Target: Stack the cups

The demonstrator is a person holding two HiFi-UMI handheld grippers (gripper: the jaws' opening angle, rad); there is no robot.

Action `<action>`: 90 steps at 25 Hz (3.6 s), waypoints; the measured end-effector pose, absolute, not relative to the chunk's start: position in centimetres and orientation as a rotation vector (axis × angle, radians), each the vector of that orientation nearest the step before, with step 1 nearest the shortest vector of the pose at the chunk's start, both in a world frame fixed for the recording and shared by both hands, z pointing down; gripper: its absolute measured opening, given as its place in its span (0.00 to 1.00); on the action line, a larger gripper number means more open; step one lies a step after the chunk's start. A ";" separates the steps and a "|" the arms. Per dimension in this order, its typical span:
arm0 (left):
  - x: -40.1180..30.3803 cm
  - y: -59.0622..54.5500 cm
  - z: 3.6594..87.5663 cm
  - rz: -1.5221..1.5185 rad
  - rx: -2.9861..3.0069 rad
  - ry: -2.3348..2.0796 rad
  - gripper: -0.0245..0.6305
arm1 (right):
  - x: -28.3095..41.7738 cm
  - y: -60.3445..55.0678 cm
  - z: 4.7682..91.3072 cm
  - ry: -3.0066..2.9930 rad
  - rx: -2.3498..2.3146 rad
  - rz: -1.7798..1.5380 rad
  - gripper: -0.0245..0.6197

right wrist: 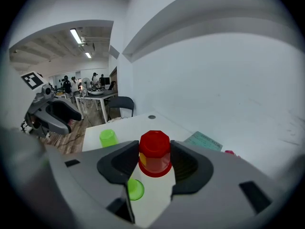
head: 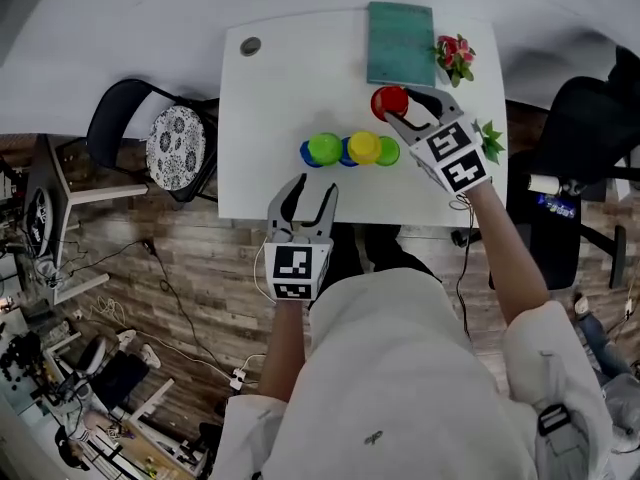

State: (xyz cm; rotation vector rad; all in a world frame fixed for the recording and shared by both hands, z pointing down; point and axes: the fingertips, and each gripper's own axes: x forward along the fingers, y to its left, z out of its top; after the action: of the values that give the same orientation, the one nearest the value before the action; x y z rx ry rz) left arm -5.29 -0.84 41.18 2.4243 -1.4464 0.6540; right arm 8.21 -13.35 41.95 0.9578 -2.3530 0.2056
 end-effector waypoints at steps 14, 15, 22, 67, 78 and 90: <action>-6.2 -1.7 39.2 0.550 2.499 -1.429 0.28 | 3.7 -8.8 38.0 -2.416 0.853 0.163 0.36; -6.4 -1.7 39.1 0.547 2.504 -1.424 0.27 | 3.4 -8.6 37.9 -2.416 0.847 0.163 0.36; -7.0 -2.1 38.9 0.526 2.527 -1.406 0.20 | 1.5 -7.7 38.2 -2.410 0.803 0.157 0.37; -6.8 -1.3 39.1 0.466 2.494 -1.388 0.09 | 1.2 -4.2 36.5 -2.505 0.862 0.185 0.33; -3.4 0.9 39.5 0.463 2.548 -1.290 0.09 | 3.4 -1.6 37.0 -2.487 0.944 0.212 0.26; -3.5 2.2 37.9 0.478 2.692 -1.081 0.09 | 4.0 1.8 36.0 -2.416 1.216 0.283 0.10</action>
State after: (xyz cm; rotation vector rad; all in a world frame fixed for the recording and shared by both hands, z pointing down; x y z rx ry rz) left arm -3.48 2.19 37.87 2.6918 -1.0811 0.4783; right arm 4.01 1.80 36.04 1.2156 -2.4161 0.2830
